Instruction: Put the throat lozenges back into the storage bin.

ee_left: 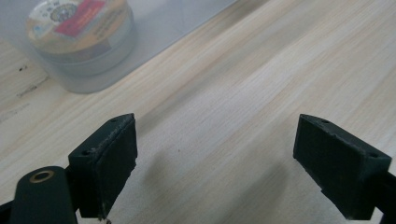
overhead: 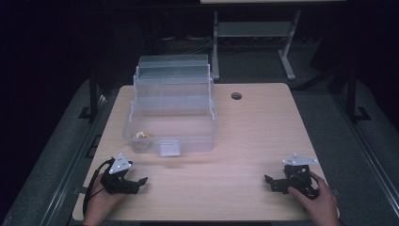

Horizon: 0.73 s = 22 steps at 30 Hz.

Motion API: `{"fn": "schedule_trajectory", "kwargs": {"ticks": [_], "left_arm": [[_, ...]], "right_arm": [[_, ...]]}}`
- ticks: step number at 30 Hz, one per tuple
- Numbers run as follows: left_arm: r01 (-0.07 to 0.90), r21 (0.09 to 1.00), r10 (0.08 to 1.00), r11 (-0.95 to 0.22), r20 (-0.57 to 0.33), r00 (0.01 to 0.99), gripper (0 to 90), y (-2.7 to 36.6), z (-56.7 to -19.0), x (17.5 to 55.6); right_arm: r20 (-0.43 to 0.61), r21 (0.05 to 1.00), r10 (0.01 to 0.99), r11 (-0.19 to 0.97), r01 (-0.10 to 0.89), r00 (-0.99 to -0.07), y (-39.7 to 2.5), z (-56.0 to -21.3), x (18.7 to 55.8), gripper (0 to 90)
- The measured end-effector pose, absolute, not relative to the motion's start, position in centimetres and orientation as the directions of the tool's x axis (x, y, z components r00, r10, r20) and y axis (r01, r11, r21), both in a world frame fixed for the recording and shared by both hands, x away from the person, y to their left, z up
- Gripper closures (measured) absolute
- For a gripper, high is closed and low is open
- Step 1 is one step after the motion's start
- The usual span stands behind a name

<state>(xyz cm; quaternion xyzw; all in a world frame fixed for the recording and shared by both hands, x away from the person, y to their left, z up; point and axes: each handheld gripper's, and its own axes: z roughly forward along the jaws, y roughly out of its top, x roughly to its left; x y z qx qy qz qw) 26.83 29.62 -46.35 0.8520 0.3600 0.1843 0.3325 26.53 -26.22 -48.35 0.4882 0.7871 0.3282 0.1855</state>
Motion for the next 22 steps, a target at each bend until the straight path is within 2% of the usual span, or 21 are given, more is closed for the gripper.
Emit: {"fn": "schedule_trajectory", "kwargs": {"ticks": [6, 10, 22], "left_arm": [[0.495, 0.696, 0.729, -0.52, 0.06, 0.682, 12.3, 29.57, -46.98, 26.87], [0.503, 0.718, 0.732, -0.482, 0.013, 0.682, 12.2, 29.84, -47.39, 26.87], [0.504, 0.719, 0.73, -0.479, 0.008, 0.683, 12.1, 29.92, -47.43, 26.87]], "right_arm": [[0.028, 0.698, 0.89, 0.308, 0.647, -0.455, -26.22, -48.35, 26.53, 0.0], [0.028, 0.698, 0.89, 0.308, 0.647, -0.454, -26.22, -48.35, 26.53, 0.0], [0.028, 0.698, 0.89, 0.308, 0.647, -0.454, -26.22, -48.35, 26.53, 0.0]]}}
